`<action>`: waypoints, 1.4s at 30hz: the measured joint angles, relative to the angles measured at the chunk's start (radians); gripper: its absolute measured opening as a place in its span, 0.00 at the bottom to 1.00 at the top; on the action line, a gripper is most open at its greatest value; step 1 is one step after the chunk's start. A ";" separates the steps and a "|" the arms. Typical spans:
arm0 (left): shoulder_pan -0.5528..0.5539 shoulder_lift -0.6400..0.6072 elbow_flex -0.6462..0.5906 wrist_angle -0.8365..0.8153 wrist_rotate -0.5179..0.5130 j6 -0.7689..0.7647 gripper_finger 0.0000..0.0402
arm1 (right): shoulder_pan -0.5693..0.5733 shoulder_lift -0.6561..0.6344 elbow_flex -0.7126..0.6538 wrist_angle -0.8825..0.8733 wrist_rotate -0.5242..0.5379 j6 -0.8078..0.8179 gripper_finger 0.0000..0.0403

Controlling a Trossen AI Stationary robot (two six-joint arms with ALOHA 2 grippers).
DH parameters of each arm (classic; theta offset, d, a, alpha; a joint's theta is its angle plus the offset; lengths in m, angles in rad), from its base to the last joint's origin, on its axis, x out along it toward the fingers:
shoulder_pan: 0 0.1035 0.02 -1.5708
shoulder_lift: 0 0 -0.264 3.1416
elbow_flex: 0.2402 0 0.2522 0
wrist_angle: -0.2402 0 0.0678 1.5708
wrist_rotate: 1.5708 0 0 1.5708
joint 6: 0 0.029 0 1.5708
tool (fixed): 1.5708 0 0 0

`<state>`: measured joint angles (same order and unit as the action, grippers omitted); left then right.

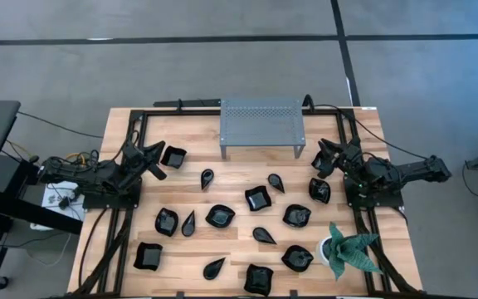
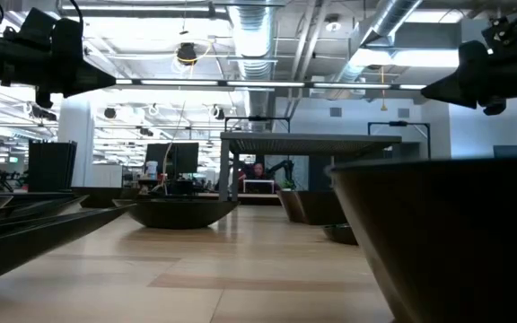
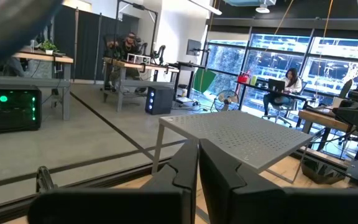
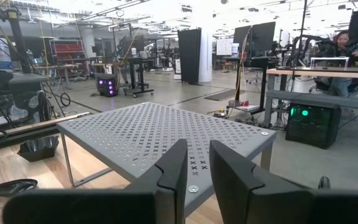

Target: Pick & Place Mini shaped plates

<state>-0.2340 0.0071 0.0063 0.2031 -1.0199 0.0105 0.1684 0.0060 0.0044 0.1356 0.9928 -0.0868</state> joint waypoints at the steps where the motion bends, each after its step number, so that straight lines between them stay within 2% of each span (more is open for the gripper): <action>1: 0.000 0.000 0.000 0.000 0.000 0.000 0.04 | 0.000 0.000 0.000 0.000 0.000 0.000 0.16; 27: 0.000 0.000 0.000 0.000 0.000 0.000 0.04 | 0.000 0.000 0.000 0.000 0.000 -0.002 0.16; 32: 0.000 0.000 0.000 0.000 0.000 0.000 0.04 | 0.000 0.000 0.000 0.004 0.000 -0.067 0.16; 37: 0.000 0.000 0.000 0.006 0.000 0.001 0.04 | 0.001 0.000 0.000 0.057 -0.006 0.155 0.16; 39: 0.000 0.000 0.000 0.023 -0.006 0.031 0.04 | 0.001 0.000 0.000 0.064 -0.005 0.165 0.16; 42: 0.000 0.000 0.000 0.027 -0.010 0.083 0.04 | -0.003 0.000 0.000 0.068 0.007 0.074 0.16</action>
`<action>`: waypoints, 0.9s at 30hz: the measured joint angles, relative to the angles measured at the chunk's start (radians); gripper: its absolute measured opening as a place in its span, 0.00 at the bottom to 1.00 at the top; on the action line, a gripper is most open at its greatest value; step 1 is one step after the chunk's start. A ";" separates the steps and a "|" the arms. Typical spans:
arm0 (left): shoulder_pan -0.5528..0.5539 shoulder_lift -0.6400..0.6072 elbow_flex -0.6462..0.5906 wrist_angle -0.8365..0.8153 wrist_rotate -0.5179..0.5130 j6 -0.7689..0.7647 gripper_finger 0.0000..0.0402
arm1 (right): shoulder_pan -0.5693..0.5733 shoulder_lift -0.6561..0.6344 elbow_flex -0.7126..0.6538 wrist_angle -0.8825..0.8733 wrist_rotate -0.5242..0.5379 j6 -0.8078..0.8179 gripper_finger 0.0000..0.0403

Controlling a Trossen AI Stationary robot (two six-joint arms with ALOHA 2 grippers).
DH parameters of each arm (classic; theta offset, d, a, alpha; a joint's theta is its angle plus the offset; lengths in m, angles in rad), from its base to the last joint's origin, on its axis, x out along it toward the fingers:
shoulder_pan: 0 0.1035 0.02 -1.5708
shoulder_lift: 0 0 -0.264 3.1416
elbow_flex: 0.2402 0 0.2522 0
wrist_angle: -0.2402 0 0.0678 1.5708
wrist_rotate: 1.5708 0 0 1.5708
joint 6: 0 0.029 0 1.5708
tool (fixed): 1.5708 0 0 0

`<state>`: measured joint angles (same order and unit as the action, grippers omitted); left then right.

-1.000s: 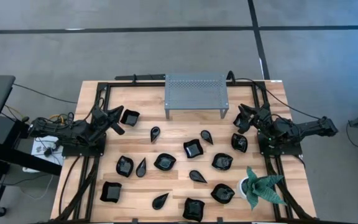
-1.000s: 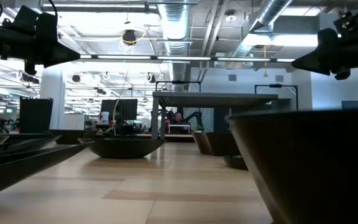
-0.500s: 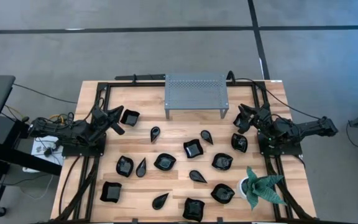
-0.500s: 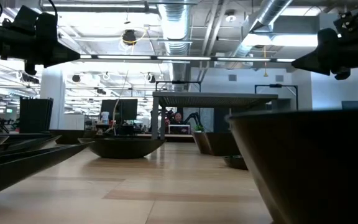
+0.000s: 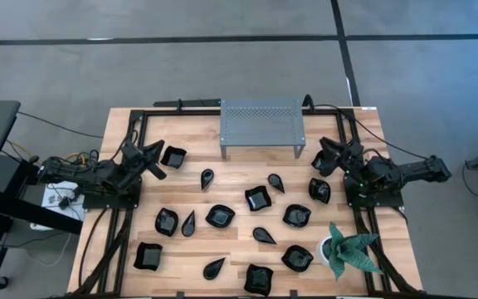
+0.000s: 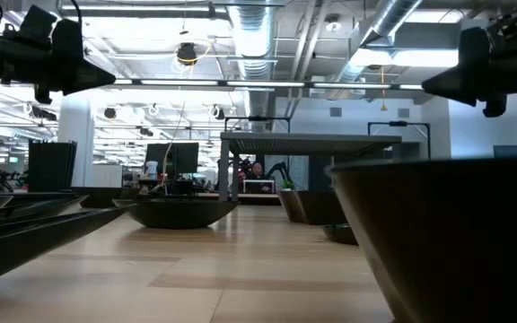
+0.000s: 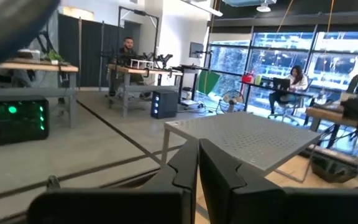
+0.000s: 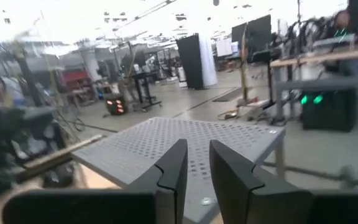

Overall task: Pick & Place Mini shaped plates
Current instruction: Put the distorted square plate on the shelf

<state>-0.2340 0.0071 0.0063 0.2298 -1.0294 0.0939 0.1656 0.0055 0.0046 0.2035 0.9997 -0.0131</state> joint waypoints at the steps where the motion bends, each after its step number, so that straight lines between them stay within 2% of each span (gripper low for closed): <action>1: 0.000 0.000 0.000 0.000 0.000 0.003 0.04 | -0.002 0.000 0.000 0.000 0.000 -0.044 0.16; 3: 0.000 0.000 0.000 0.000 0.005 -0.002 0.04 | -0.007 0.000 0.000 0.005 -0.005 -0.095 0.16; 12: 0.000 0.000 0.000 0.046 0.114 -0.014 0.04 | -0.055 0.000 0.000 0.025 -0.005 -0.103 0.16; 15: 0.000 0.001 0.029 0.091 0.193 0.059 0.04 | -0.098 0.000 0.009 0.030 -0.015 -0.139 0.16; 17: 0.000 0.018 0.076 0.098 0.250 0.122 0.06 | -0.130 0.000 0.024 0.071 -0.089 -0.139 0.16; 19: 0.000 0.059 0.128 0.098 0.254 0.189 0.10 | -0.162 0.000 0.047 0.128 -0.237 -0.145 0.16; 21: 0.000 0.121 0.178 0.093 0.224 0.270 0.16 | -0.191 0.006 0.078 0.144 -0.391 -0.179 0.16; 23: 0.000 0.196 0.227 0.092 0.159 0.341 0.22 | -0.215 0.029 0.119 0.147 -0.499 -0.195 0.16; 27: 0.000 0.373 0.323 0.085 0.037 0.438 0.36 | -0.253 0.149 0.191 0.148 -0.534 -0.196 0.20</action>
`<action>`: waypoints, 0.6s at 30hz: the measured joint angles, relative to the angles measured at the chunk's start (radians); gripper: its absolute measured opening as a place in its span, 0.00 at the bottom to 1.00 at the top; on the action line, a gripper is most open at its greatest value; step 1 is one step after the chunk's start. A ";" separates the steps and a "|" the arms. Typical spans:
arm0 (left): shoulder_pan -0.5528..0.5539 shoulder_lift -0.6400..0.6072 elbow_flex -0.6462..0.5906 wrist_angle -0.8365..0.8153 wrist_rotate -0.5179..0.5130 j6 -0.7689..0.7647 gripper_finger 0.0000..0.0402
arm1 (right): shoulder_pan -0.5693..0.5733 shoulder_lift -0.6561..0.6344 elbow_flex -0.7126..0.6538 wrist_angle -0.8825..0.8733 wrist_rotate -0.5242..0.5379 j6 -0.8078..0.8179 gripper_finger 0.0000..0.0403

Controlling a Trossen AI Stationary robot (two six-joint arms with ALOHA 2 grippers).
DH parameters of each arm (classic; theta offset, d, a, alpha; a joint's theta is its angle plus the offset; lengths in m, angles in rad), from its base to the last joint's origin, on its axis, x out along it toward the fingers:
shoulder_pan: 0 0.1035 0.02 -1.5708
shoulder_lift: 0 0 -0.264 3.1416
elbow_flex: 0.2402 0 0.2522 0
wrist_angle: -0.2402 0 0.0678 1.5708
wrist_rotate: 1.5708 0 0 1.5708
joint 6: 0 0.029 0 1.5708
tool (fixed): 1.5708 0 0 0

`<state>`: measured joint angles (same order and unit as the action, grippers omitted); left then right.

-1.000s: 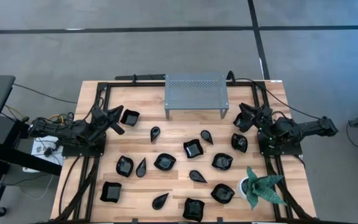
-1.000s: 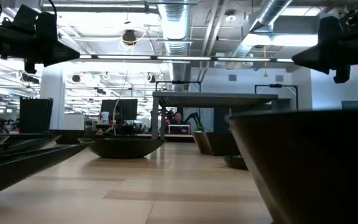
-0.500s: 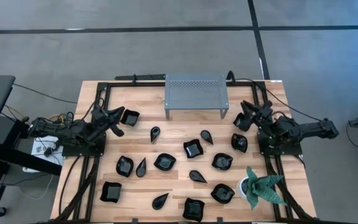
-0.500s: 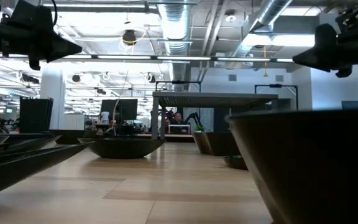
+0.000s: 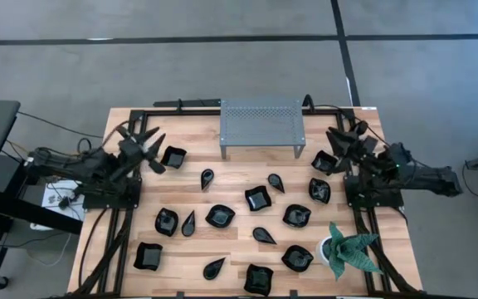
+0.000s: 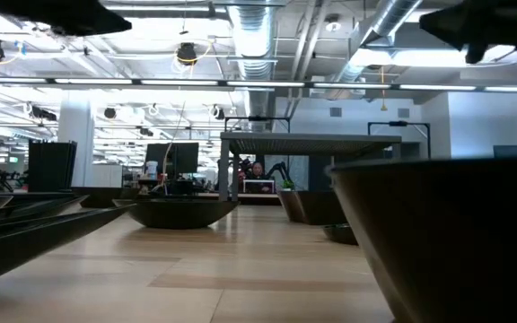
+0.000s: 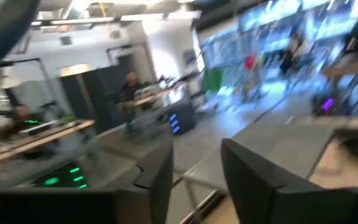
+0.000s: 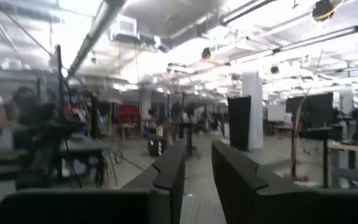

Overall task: Pick & Place Mini shaped plates
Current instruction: Put the distorted square plate on the shelf

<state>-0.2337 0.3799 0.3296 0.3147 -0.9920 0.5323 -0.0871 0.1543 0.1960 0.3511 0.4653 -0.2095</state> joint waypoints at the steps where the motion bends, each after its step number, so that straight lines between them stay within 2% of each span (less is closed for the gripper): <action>1: 0.000 0.047 0.022 -0.003 -0.024 0.013 0.39 | -0.008 0.047 0.014 -0.002 -0.005 0.000 0.21; 5: 0.000 0.221 0.117 -0.090 -0.095 0.021 0.44 | -0.037 0.275 0.082 -0.007 -0.079 0.000 0.27; 11: 0.019 0.409 0.219 -0.143 -0.095 0.005 0.40 | -0.062 0.576 0.242 -0.028 -0.044 -0.004 0.39; 15: 0.070 0.471 0.280 -0.150 -0.034 0.009 0.37 | -0.074 0.702 0.323 -0.083 -0.042 -0.010 0.44; 18: 0.125 0.478 0.351 -0.216 0.012 0.011 0.37 | -0.073 0.765 0.354 -0.100 -0.038 -0.029 0.47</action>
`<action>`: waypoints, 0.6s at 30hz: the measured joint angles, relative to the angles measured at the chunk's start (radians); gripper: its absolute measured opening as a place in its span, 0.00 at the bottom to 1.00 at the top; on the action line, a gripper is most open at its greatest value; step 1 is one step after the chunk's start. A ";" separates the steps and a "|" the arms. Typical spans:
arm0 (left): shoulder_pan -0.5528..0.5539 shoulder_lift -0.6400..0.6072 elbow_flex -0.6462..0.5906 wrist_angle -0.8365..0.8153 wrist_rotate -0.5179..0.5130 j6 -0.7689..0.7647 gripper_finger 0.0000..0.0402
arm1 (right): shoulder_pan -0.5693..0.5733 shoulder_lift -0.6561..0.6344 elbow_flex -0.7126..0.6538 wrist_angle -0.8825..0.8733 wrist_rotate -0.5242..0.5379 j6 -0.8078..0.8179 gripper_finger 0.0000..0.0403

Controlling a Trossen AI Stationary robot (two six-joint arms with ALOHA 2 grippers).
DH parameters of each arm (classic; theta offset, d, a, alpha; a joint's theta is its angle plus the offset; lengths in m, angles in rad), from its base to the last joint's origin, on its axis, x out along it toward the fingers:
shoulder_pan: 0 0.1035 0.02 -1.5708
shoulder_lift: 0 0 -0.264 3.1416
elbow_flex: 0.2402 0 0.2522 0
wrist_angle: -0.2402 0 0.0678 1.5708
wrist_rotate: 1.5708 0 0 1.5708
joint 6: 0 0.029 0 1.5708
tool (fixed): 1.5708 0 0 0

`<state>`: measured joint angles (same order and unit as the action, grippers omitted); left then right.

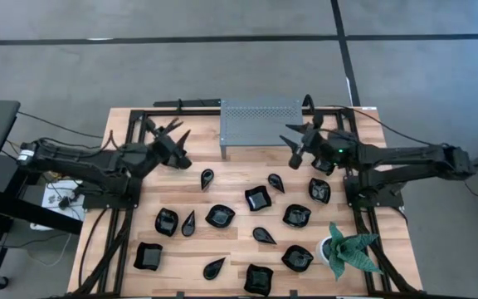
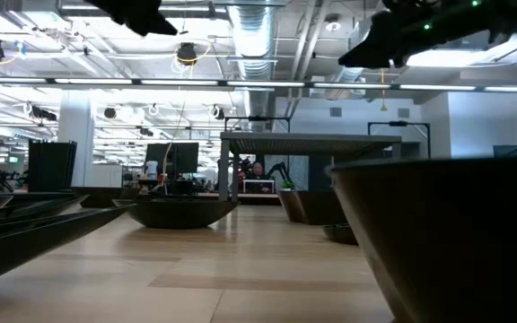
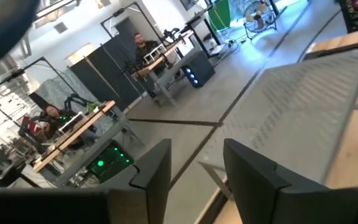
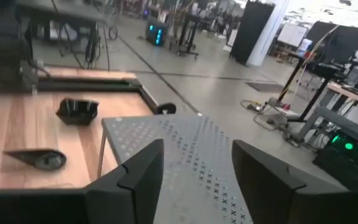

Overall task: Pick & Place Mini shaped plates
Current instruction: Put the distorted square plate on the shelf

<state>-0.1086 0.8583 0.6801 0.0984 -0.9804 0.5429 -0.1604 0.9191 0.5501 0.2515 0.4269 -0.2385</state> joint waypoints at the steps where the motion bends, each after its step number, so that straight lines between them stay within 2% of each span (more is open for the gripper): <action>1: 0.020 -0.001 0.027 -0.042 0.017 0.000 0.37 | 0.000 0.012 0.012 0.011 0.003 -0.015 0.47; 3: 0.069 -0.008 0.092 -0.160 0.066 0.002 0.37 | 0.000 0.031 0.032 0.023 0.015 -0.027 0.48; 5: 0.130 -0.014 0.170 -0.278 0.157 -0.007 0.37 | 0.000 0.043 0.039 0.017 0.019 -0.009 0.49; 8: 0.238 -0.020 0.272 -0.478 0.361 -0.076 0.37 | 0.000 0.052 0.041 0.014 0.019 0.008 0.48; 10: 0.309 -0.022 0.298 -0.604 0.517 -0.159 0.37 | 0.000 0.051 0.042 0.021 0.019 0.003 0.48; 13: 0.391 -0.021 0.280 -0.775 0.755 -0.318 0.37 | 0.000 0.051 0.042 0.017 0.019 0.022 0.47; 15: 0.412 -0.018 0.225 -0.849 0.894 -0.419 0.37 | 0.000 0.051 0.042 0.014 0.019 0.045 0.47; 16: 0.410 -0.016 0.190 -0.862 0.945 -0.460 0.37 | 0.000 0.051 0.042 0.009 0.019 0.052 0.47; 18: 0.389 -0.016 0.116 -0.867 0.985 -0.520 0.37 | 0.000 0.051 0.042 -0.005 0.019 0.054 0.46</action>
<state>0.2805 0.8425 0.7965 -0.7684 0.0048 0.0231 -0.1601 0.9703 0.5919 0.2466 0.4458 -0.1845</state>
